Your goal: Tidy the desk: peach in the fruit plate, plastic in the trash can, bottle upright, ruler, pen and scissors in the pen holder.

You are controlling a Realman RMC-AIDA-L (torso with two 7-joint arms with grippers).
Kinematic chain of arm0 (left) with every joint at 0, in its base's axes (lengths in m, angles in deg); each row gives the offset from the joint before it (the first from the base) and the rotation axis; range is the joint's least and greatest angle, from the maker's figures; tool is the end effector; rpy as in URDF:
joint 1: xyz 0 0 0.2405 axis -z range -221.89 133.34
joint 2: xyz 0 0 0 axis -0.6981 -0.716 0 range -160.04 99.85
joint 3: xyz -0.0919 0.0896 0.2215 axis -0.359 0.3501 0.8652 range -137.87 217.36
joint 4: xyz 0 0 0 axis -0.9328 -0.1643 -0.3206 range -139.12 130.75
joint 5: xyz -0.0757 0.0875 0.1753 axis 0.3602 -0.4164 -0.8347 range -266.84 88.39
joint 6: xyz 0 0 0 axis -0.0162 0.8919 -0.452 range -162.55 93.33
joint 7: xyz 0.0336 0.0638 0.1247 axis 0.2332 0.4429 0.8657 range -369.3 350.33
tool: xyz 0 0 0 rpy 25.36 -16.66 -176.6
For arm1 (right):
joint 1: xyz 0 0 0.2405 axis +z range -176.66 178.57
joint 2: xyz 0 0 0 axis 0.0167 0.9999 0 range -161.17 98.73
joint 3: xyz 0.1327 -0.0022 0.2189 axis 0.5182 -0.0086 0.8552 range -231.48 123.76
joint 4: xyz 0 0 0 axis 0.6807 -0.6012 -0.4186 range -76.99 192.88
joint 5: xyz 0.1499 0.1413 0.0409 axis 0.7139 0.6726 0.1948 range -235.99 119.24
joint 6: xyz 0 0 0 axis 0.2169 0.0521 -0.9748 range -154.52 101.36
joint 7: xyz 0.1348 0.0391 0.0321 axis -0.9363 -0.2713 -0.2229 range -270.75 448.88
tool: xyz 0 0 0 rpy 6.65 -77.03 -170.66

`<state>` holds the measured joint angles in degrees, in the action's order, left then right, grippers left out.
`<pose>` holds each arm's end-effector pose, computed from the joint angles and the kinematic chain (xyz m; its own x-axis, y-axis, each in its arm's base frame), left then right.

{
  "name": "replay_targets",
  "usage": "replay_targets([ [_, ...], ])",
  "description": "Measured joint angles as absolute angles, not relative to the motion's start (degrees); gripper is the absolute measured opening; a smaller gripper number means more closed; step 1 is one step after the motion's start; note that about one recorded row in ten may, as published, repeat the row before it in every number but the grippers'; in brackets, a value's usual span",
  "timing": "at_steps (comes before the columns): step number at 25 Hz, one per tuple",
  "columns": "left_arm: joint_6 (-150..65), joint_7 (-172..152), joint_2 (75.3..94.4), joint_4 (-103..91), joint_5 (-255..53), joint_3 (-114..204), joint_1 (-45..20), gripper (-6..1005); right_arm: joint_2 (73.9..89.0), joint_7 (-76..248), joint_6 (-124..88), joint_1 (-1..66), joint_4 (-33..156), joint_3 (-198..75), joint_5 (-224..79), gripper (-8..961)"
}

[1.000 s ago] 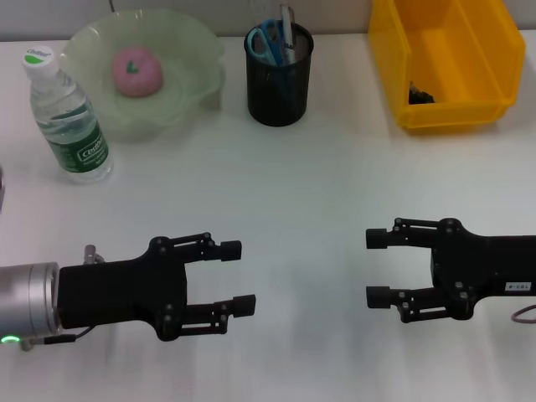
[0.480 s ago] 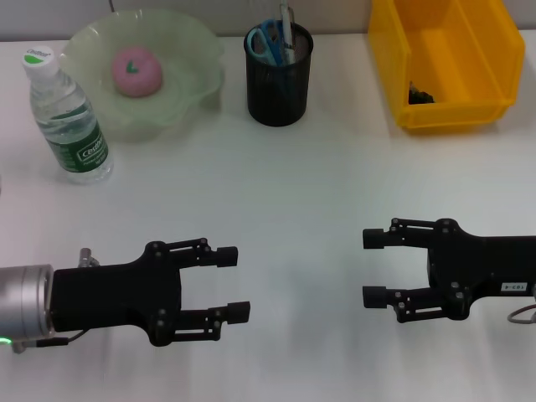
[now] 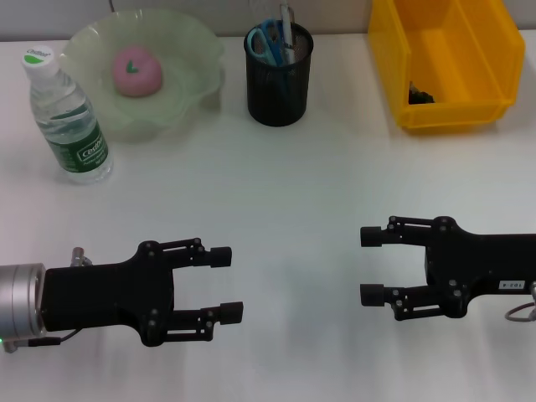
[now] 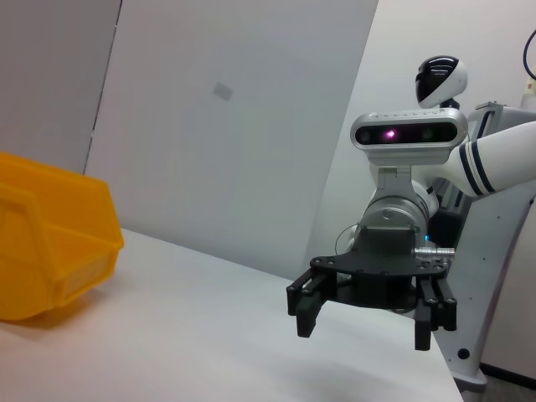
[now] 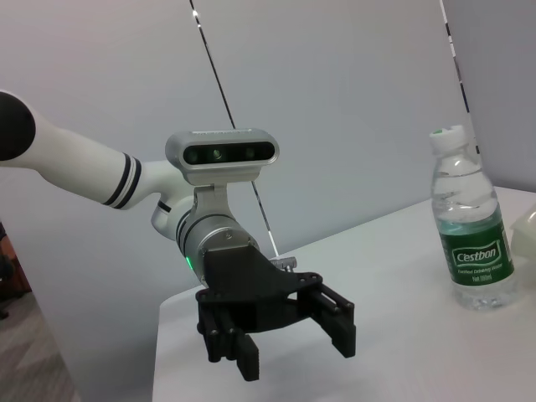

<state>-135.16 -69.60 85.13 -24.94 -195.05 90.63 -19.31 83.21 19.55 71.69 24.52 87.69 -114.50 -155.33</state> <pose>-0.2825 0.2511 -0.0267 0.7622 0.2874 0.5800 0.3040 -0.9500 0.0713 0.2707 0.2688 -0.0140 0.7762 -0.3047 -0.5519 -0.3205 -0.9446 0.0708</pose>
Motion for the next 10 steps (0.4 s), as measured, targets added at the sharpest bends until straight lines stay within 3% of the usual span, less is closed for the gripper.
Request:
replay_targets([
  [10,-135.63,-69.60,85.12,-25.01,-195.05,90.63,-19.22,745,83.30,19.81,71.59,25.09,87.66,-114.33,-155.43,815],
])
